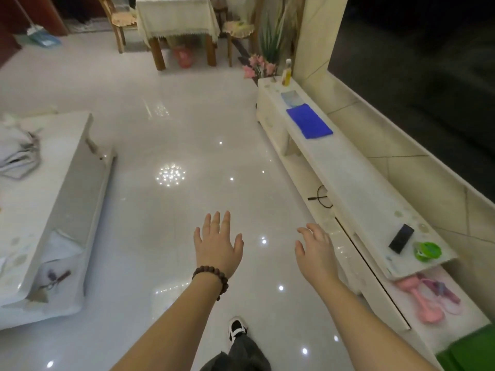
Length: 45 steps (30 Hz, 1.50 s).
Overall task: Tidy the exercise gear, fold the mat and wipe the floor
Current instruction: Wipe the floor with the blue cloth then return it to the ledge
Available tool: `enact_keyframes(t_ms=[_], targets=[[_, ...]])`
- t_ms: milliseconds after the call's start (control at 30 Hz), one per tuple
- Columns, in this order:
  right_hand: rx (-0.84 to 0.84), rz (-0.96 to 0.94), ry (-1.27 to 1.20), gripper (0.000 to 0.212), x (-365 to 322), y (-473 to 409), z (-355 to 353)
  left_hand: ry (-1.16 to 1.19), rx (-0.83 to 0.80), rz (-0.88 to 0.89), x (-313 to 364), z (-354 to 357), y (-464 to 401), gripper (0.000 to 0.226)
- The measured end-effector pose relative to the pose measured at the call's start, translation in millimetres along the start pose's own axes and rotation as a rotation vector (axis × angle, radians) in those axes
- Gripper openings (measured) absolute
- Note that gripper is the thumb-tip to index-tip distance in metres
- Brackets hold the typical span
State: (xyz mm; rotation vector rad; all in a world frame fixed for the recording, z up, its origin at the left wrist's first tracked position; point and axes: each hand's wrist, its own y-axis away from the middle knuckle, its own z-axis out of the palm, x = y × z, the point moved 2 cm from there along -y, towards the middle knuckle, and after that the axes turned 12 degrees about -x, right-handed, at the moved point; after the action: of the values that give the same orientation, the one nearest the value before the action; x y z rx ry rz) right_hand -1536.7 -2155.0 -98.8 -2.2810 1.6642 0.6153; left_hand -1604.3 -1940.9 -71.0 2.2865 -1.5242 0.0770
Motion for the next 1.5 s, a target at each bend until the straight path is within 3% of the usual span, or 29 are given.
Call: enact_keyframes(t_ms=[233, 500, 800, 1067, 1300, 1500], targets=[[0.015, 0.042, 0.004, 0.03, -13, -161, -25, 0.004, 0.0, 0.014, 20, -63, -148, 0.063], [0.0, 0.086, -0.001, 0.031, 13, -335, -32, -0.014, -0.027, 0.047, 59, -89, -327, 0.063], [-0.006, 0.135, -0.002, 0.032, 68, -588, -74, -0.055, -0.05, 0.077, 150, -136, -578, 0.064], [-0.05, 0.237, -0.026, 0.038, 99, -739, -99, -0.07, -0.107, 0.15, 219, -174, -743, 0.063], [-0.035, 0.422, -0.043, 0.039, 126, -842, -84, -0.101, -0.22, 0.263, 248, -176, -888, 0.063], [0.036, 0.713, -0.093, 0.039, 132, -927, -61, -0.227, -0.341, 0.479, 265, -184, -1036, 0.063]])
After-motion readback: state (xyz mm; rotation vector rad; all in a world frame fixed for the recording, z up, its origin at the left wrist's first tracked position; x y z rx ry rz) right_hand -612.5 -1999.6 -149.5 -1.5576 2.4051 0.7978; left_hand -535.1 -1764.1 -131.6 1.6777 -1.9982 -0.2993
